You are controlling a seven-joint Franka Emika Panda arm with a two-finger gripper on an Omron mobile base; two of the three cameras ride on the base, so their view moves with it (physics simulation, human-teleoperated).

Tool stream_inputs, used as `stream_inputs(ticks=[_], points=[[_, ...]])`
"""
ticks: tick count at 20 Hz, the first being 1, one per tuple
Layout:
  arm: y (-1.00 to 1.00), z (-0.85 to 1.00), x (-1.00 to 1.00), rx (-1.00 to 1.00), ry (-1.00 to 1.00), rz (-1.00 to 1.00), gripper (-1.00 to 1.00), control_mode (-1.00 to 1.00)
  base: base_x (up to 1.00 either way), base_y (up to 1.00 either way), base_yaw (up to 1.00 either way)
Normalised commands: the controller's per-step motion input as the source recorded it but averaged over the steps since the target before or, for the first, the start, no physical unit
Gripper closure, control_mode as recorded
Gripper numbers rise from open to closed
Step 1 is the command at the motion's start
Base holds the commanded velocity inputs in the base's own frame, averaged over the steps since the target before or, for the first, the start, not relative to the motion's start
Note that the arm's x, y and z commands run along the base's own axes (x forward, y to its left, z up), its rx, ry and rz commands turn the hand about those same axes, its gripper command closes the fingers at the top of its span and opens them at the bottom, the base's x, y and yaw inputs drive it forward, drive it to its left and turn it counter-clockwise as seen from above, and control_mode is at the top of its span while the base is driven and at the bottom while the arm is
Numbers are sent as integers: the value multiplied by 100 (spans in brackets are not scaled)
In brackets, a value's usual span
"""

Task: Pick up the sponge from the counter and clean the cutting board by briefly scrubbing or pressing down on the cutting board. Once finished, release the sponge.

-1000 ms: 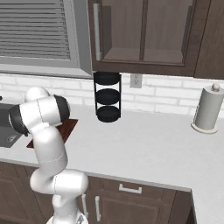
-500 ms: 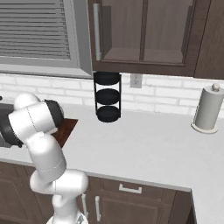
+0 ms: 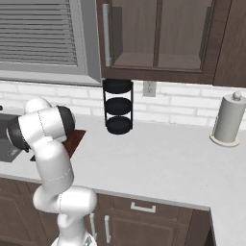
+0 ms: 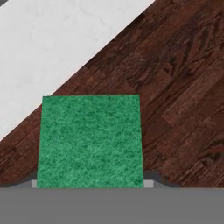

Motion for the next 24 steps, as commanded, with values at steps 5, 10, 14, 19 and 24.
stream_inputs(ticks=[5,10,14,19,24], points=[[0,0,76,1,0,0,100,-100,0,0,0],[0,0,75,2,0,0,100,-100,0,0,0],[0,0,-5,0,-2,0,100,-100,0,0,0],[-2,-1,-82,0,0,0,100,-100,0,0,0],[-26,0,-100,0,0,0,100,-100,0,0,0]])
